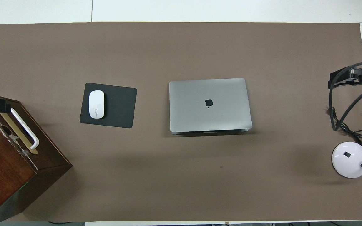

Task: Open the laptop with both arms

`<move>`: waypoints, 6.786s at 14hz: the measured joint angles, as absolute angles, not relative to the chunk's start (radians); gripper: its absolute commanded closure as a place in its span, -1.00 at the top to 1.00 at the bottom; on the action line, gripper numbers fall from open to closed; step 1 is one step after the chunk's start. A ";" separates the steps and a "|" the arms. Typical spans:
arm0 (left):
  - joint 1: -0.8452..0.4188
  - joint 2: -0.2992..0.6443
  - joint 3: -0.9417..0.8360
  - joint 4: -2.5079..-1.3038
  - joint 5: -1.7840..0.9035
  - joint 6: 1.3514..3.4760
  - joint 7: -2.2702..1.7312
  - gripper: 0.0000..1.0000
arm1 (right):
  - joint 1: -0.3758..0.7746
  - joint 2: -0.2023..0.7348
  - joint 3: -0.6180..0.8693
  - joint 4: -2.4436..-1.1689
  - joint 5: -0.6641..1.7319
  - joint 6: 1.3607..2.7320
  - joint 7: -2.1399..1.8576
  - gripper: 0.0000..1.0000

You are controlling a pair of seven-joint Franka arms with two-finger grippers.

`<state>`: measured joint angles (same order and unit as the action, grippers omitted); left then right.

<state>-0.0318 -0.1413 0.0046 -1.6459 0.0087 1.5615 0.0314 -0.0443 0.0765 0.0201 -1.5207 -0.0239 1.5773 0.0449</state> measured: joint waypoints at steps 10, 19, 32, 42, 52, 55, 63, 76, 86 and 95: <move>-0.032 -0.137 0.005 -1.647 0.009 1.576 0.021 1.00 | -0.044 0.077 0.021 -1.521 -0.024 1.577 0.045 1.00; -0.033 -0.140 -0.004 -1.647 0.009 1.576 -0.027 -1.00 | -0.044 0.077 0.069 -1.521 -0.023 1.583 0.045 1.00; -0.065 -0.139 -0.017 -1.663 -0.057 1.728 -0.082 -1.00 | -0.042 0.079 0.241 -1.582 -0.017 1.705 0.045 1.00; -0.257 -0.360 -0.023 -2.180 -0.059 2.157 -0.054 -1.00 | -0.042 0.076 0.346 -1.713 -0.116 1.788 0.000 1.00; -0.411 -0.480 -0.118 -2.590 -0.060 2.691 -0.091 -1.00 | -0.041 0.061 0.418 -1.908 -0.217 1.940 -0.004 1.00; -0.461 -0.475 -0.124 -2.692 -0.060 2.853 -0.091 -1.00 | -0.041 0.060 0.439 -1.959 -0.217 1.995 -0.004 1.00; -0.529 -0.309 -0.177 -2.769 -0.060 3.210 -0.091 -1.00 | -0.020 0.037 0.508 -2.079 -0.335 2.088 0.119 1.00; -0.572 -0.087 -0.203 -2.769 -0.060 3.427 -0.040 -1.00 | 0.035 0.005 0.535 -2.199 -0.378 2.180 0.237 1.00; -0.625 0.012 -0.204 -2.746 -0.085 3.469 -0.036 -1.00 | 0.057 0.020 0.542 -2.269 -0.477 2.268 0.366 1.00; -0.658 0.096 -0.204 -2.674 -0.125 3.473 -0.036 -1.00 | 0.056 0.054 0.540 -2.288 -0.506 2.361 0.369 1.00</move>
<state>-0.6579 0.0965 -0.2040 -2.6739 -0.1253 3.4734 -0.0364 0.0563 0.0538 0.5395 -2.2878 -0.5064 2.3608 0.3685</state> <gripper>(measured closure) 0.991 0.000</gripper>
